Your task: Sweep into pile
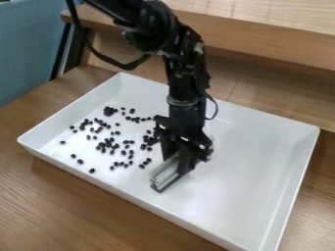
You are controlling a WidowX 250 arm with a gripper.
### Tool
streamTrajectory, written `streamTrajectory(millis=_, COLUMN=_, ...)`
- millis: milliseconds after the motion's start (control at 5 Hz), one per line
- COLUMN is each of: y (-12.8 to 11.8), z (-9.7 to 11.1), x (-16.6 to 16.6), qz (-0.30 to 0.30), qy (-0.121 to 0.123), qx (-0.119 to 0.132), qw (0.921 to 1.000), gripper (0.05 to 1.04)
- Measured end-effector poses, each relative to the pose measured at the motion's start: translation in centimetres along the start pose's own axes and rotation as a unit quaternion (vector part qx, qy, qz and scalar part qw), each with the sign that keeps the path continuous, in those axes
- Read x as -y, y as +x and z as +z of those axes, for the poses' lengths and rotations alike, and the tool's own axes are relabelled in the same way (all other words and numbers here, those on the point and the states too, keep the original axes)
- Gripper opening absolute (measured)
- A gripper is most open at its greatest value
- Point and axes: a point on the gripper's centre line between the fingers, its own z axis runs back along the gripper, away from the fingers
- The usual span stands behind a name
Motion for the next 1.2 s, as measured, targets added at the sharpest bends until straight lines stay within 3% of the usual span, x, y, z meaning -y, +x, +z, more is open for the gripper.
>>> streamTrajectory(millis=400, y=0.9, z=-0.2, x=-3.6, qz=-0.082, qy=-0.006, qx=0.003, qw=0.9966, gripper=0.398)
streamTrajectory(millis=600, y=1.8, z=-0.3, x=-4.9, qz=-0.081, qy=-0.006, qx=0.002, qw=0.9967, gripper=0.398)
streamTrajectory(millis=800, y=2.1, z=-0.4, x=-6.2, qz=-0.062, qy=-0.009, qx=0.001, qw=0.9981, gripper=0.398)
streamTrajectory(millis=1200, y=-0.6, z=-0.8, x=-9.9, qz=0.039, qy=-0.022, qx=0.007, qw=0.999, gripper=0.397)
